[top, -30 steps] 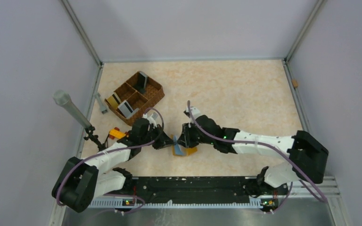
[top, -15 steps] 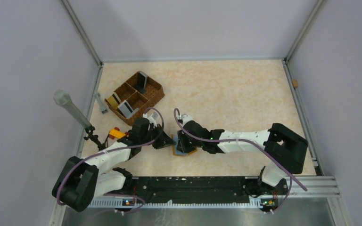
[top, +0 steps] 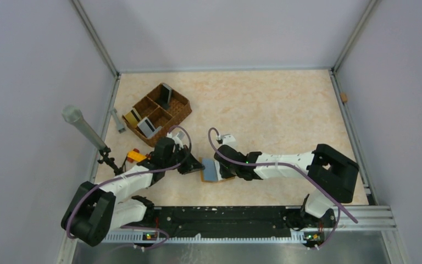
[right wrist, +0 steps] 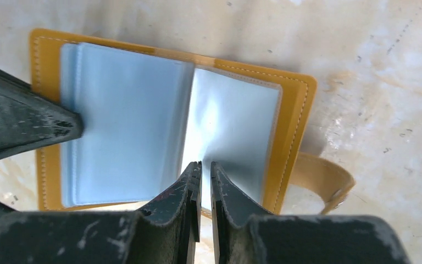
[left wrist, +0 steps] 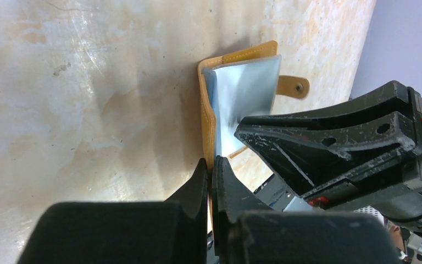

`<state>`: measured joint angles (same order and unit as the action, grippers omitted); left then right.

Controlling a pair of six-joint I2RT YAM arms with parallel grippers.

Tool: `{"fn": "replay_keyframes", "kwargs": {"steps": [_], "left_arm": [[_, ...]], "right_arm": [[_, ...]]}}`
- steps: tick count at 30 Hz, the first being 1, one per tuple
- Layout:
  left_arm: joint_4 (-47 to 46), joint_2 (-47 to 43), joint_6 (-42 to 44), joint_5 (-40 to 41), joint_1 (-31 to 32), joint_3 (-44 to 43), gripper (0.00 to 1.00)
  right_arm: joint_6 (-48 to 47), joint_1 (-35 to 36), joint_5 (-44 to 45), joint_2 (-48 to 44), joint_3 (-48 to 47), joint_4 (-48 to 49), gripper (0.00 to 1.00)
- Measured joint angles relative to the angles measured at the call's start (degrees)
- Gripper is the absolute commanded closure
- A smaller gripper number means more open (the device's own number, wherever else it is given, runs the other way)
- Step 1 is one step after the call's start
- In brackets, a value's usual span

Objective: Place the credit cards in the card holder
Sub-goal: Open the card holder at the center of the board.

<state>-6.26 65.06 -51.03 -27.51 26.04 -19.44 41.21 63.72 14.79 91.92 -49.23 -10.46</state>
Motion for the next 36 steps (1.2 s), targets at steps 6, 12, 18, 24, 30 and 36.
{"fn": "replay_keyframes", "kwargs": {"steps": [6, 12, 18, 24, 30, 36], "left_arm": [[1.86, 1.62, 1.86, 1.42, 0.00, -1.18, 0.80], [9.35, 2.29, 6.69, 6.62, 0.00, -4.37, 0.41], [14.25, -0.79, 10.49, 8.50, 0.00, -7.26, 0.31], [14.91, -3.89, 11.10, 8.31, 0.00, -8.02, 0.30], [10.91, -3.74, 8.83, 4.11, 0.00, -6.62, 0.27], [6.49, -2.56, 6.99, 1.31, 0.00, -5.40, 0.42]], "right_arm": [[2.01, -0.33, 1.51, 0.02, 2.32, 0.13, 0.87], [2.86, -0.55, 1.40, 0.04, 2.75, 1.29, 0.87], [3.19, -1.31, -0.81, -0.09, 3.13, 2.67, 0.82], [2.80, -1.68, -2.36, -1.75, 3.13, 1.46, 0.80], [2.38, -1.92, -3.04, -2.29, 3.10, 0.96, 0.80], [2.43, -2.03, -3.76, -2.29, 3.10, 1.01, 0.81]]}}
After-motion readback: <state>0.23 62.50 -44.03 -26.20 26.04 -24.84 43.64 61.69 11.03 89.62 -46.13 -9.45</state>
